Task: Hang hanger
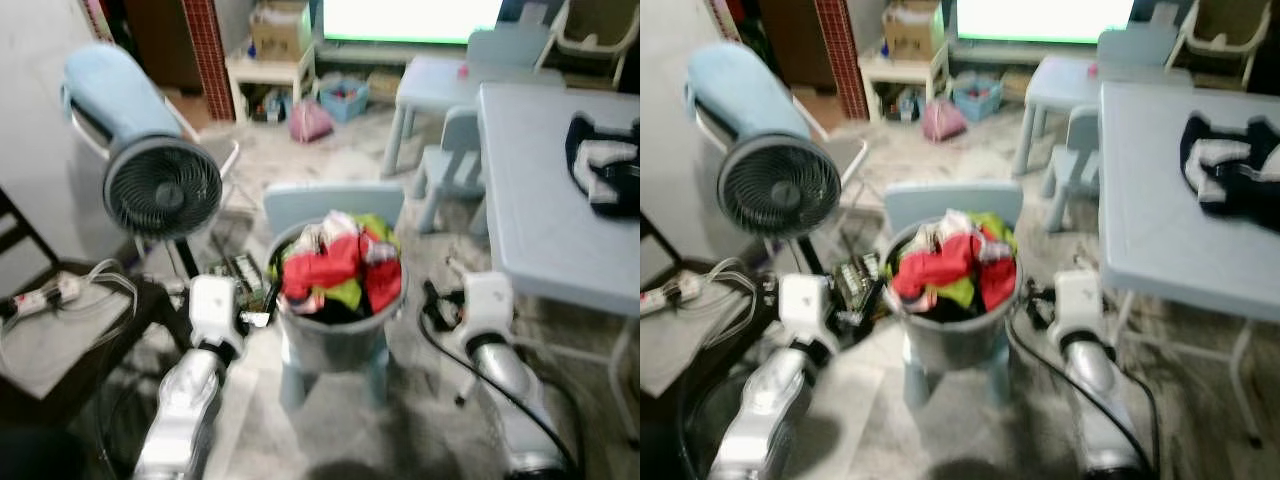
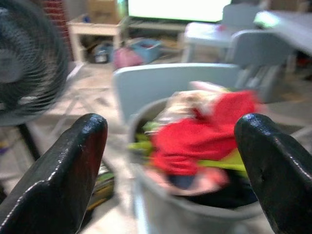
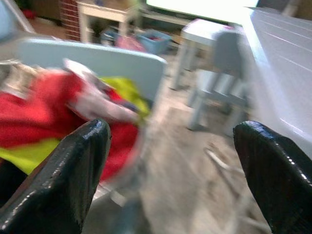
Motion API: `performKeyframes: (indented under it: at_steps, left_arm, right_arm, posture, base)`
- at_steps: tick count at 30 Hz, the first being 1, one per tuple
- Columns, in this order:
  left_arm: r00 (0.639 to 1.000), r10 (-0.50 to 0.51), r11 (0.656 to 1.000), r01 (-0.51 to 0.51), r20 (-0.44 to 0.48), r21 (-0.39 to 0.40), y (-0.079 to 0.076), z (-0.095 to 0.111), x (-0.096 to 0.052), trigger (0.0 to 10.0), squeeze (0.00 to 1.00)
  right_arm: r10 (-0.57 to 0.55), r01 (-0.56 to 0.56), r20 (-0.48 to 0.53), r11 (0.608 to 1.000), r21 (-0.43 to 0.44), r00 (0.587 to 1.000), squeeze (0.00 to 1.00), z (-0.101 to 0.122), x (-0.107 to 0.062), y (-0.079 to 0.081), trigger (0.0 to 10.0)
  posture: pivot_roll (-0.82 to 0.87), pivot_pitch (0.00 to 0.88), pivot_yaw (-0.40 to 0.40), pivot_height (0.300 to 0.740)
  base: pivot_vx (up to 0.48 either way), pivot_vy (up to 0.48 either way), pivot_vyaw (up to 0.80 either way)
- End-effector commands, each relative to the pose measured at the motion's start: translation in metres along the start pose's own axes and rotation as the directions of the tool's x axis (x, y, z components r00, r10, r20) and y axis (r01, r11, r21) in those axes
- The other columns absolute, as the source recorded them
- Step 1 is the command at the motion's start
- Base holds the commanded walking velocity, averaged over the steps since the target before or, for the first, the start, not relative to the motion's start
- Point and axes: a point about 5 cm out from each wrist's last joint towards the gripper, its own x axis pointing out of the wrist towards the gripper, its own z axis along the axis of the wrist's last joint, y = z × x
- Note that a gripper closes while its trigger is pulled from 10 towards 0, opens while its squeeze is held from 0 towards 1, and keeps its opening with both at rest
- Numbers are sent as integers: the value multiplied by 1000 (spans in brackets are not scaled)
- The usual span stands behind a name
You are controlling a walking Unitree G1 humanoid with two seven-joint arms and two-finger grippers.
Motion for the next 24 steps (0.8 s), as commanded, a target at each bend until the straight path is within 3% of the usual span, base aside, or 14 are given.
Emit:
performKeyframes:
  at_steps: [1,5,24]
  left_arm:
    - [1000,-24,1000,24,10,-12,-6,3,2,10000,0]
    - [1000,-10,1000,10,2,-25,-6,2,3,10000,0]
    - [995,93,995,-93,-19,25,7,-3,-3,10000,0]
  right_arm:
    - [-20,20,-4,1000,-10,1000,0,-1,-3,-8,10000]
    - [-20,20,-4,1000,-10,1000,0,-2,-3,-8,10000]
    - [-40,41,-8,999,24,999,0,-4,-5,-9,10000]
  posture:
    - [-36,0,44,740]
    - [-35,0,44,740]
    - [-36,0,43,740]
  base:
    - [480,0,0]
    - [399,0,0]
    - [0,0,0]
